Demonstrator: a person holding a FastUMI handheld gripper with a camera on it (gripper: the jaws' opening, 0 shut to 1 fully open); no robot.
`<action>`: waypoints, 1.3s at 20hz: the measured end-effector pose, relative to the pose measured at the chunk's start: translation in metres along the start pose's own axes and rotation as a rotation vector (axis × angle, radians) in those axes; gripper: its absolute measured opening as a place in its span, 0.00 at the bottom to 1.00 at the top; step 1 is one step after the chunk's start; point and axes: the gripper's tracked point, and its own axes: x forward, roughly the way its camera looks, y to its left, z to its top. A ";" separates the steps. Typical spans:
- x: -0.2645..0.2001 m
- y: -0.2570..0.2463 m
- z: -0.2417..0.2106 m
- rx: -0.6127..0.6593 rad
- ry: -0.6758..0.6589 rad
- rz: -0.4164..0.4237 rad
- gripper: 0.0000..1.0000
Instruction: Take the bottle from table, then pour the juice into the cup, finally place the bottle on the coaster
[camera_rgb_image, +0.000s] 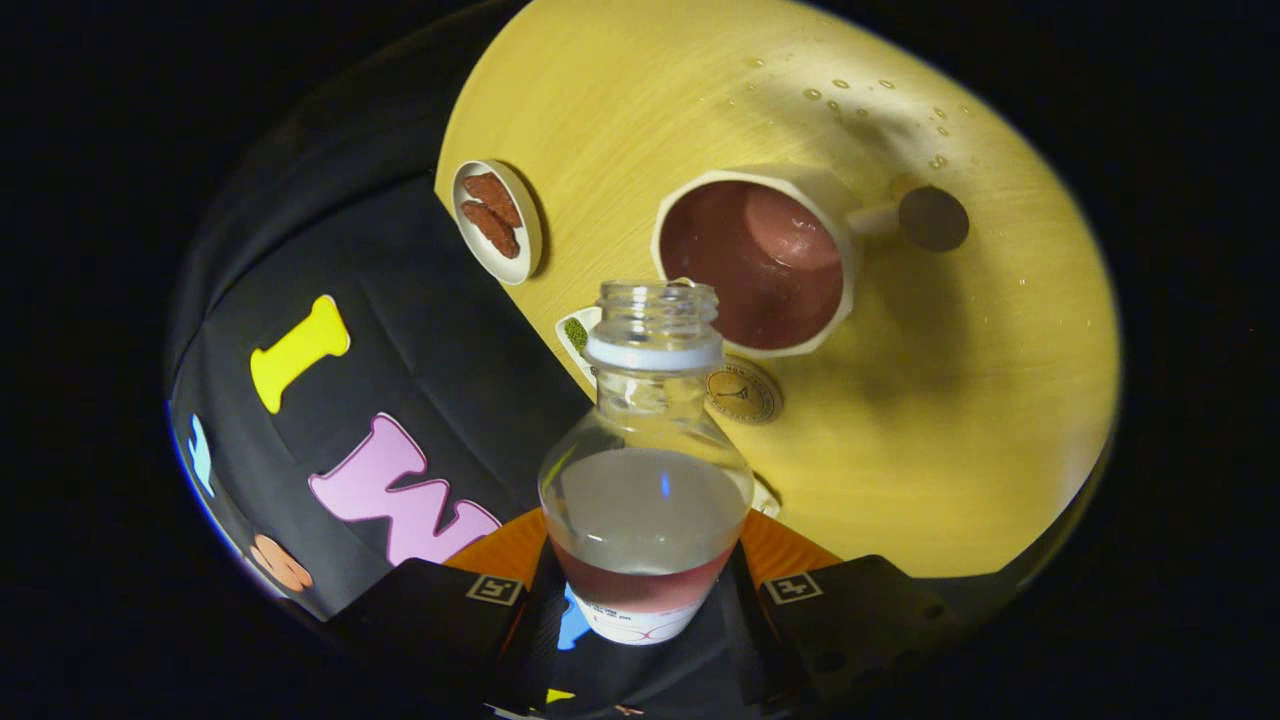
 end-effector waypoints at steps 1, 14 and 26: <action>0.000 -0.007 -0.004 -0.086 -0.017 -0.002 0.72; -0.020 -0.068 0.014 -1.489 -0.483 -0.087 0.72; 0.027 -0.028 -0.068 -1.963 -0.790 -0.003 0.72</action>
